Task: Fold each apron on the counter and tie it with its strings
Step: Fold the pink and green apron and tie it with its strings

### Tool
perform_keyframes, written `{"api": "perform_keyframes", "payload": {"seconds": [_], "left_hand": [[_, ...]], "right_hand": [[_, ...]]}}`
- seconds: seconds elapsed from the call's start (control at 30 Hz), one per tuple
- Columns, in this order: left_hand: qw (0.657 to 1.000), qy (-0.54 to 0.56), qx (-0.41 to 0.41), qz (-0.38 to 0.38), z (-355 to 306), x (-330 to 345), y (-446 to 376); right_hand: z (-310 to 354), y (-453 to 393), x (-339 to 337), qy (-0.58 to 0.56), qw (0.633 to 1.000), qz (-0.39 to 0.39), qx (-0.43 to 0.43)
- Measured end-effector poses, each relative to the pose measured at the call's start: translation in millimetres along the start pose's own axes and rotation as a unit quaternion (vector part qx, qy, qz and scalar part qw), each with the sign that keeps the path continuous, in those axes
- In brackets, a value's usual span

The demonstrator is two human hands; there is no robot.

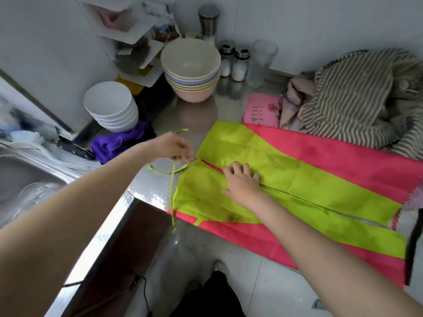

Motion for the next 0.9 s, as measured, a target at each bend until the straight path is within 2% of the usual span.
{"api": "perform_keyframes", "payload": {"seconds": [0.03,0.07,0.1,0.13,0.17,0.2,0.23,0.27,0.3,0.33,0.43,0.47,0.53,0.6,0.7,0.73,0.83,0.9], "left_hand": [[0.997,0.075,0.004,-0.006,-3.2,-12.6,5.9],[0.995,0.098,0.012,-0.020,-4.2,-26.9,9.0],[0.997,0.058,0.017,-0.049,-2.1,-41.3,7.9],[0.994,-0.052,0.013,-0.096,3.3,-55.7,3.3],[0.971,-0.193,-0.011,-0.142,11.3,-67.3,-1.9],[0.929,-0.322,-0.050,-0.176,17.0,-72.3,-3.4],[0.890,-0.406,-0.083,-0.192,21.7,-71.6,-5.2],[0.871,-0.442,-0.086,-0.198,21.4,-64.9,-6.6],[0.874,-0.444,-0.060,-0.190,18.2,-53.1,-8.9],[0.883,-0.438,0.001,-0.169,10.6,-38.0,-9.3],[0.874,-0.448,0.181,-0.046,-10.5,17.1,-10.2],[0.872,-0.449,0.192,0.002,-12.7,34.0,-10.7],[0.842,-0.504,0.175,0.079,-11.8,61.7,-12.9],[0.818,-0.549,0.132,0.110,-5.9,73.7,-16.8],[0.829,-0.541,0.098,0.101,1.3,70.8,-24.1],[0.832,-0.538,0.092,0.100,3.7,70.7,-26.1],[0.856,-0.503,0.080,0.092,7.4,71.4,-27.9],[0.881,-0.459,0.075,0.081,8.3,69.4,-28.1]], "right_hand": [[-1.0,-0.8,0.3,-0.004,1.000,-0.002,0.003],[-1.3,-1.9,-0.7,-0.007,1.000,-0.007,0.006],[-1.6,-2.6,-1.3,-0.010,1.000,-0.011,0.010],[-1.4,-3.4,-1.7,-0.015,1.000,-0.013,0.016],[-0.9,-4.8,-2.3,-0.020,0.999,-0.016,0.024],[-0.7,-5.8,-2.4,-0.024,0.999,-0.019,0.032],[-0.4,-7.6,-2.8,-0.027,0.999,-0.024,0.039],[-0.9,-9.6,-3.2,-0.027,0.998,-0.030,0.045],[-1.9,-11.8,-3.1,-0.027,0.998,-0.038,0.051],[-2.9,-13.8,-2.9,-0.027,0.997,-0.046,0.055],[-7.6,-18.9,-3.4,-0.045,0.996,-0.048,0.060],[-9.6,-20.3,-4.2,-0.053,0.996,-0.047,0.058],[-15.3,-23.2,-10.5,-0.064,0.995,-0.057,0.045],[-24.7,-28.5,-24.5,-0.054,0.992,-0.105,0.033],[-49.5,-38.5,-58.5,0.033,0.973,-0.220,0.064],[-61.3,-42.6,-67.4,0.057,0.970,-0.220,0.089],[-98.0,-52.7,-78.1,0.046,0.977,-0.123,0.166],[-106.6,-50.8,-81.7,0.043,0.981,-0.100,0.161]]}}
Point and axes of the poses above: each hand's wrist, its own y-axis away from the middle knuckle, its own x-axis out of the palm, z = x × y, the point moved 3 cm from there along -y, towards the middle knuckle, and after that the axes turned 7 degrees about y, right-handed, at the moved point
